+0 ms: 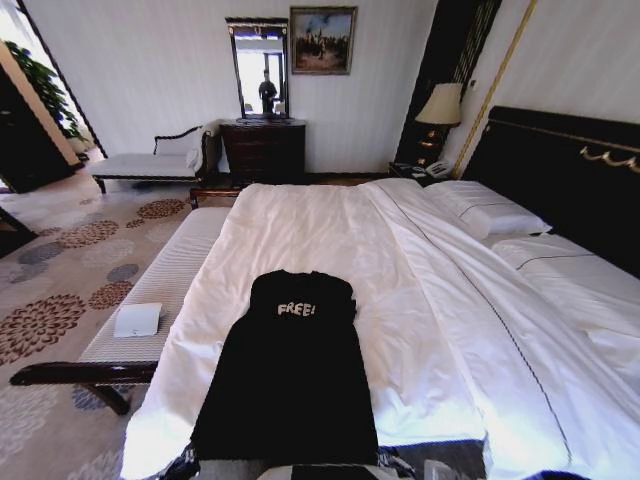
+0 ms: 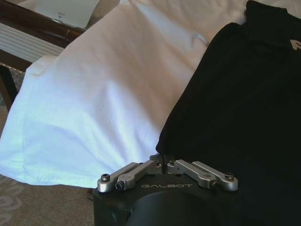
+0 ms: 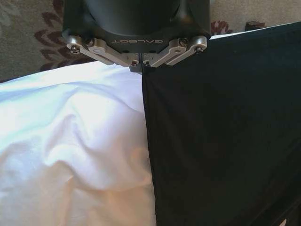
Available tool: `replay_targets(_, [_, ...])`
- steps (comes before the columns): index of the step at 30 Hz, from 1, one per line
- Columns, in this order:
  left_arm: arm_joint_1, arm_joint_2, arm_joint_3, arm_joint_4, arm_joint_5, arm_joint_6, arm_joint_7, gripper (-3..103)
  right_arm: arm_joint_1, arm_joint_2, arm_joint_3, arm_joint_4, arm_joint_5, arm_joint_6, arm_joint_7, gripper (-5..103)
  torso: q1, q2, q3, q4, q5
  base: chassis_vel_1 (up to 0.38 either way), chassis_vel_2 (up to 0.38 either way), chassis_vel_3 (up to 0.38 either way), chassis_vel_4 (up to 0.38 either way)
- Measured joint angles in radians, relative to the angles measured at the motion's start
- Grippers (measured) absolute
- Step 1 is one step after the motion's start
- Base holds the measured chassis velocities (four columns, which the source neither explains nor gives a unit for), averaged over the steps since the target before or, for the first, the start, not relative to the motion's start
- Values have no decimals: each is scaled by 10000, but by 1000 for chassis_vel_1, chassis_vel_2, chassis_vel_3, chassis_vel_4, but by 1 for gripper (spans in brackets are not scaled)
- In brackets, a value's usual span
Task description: Fold the clothes on the bed.
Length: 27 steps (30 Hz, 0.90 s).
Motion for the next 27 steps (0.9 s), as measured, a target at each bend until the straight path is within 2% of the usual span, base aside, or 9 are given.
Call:
replay_targets(4, [-210,71,247,105,262,23,-21,-3,181,-20,-20,-189,-5,38,-35,-3,0,-1,0,1,1,0,0,0,0])
replay_targets(7, [-345,170,468,32,478,88,-30,11,246,11,-91,-197,-273,63,-112,13,0,0,0,1,0,0,0,0,0])
replay_targets(9, [-367,209,513,-6,594,91,-31,17,246,25,-111,-174,-331,76,-130,13,0,0,0,0,1,0,0,0,0])
replay_targets(13, [-399,284,587,-65,1077,45,-22,28,217,77,-120,-44,-521,221,-177,29,0,0,0,0,0,0,0,0,0])
replay_targets(18, [-314,304,435,-168,1369,-183,-7,44,88,63,50,146,-805,638,-219,45,0,0,0,1,1,0,0,0,0])
replay_targets(21, [-328,295,85,-595,1950,-510,55,61,125,9,246,579,-848,996,-334,61,0,0,0,0,1,0,0,0,0])
replay_targets(25, [-520,322,-130,-920,2241,-539,67,72,545,-73,429,885,-638,1053,-364,73,0,0,0,-2,1,0,0,0,0])
replay_targets(26, [-669,329,-209,-1032,2383,-527,67,83,1013,-165,576,984,-202,995,-348,78,0,0,0,0,1,0,0,0,0])
replay_targets(27, [-780,328,-238,-1073,2480,-490,67,83,1318,-243,671,1000,253,883,-284,83,0,-1,1,-1,0,0,0,0,0])
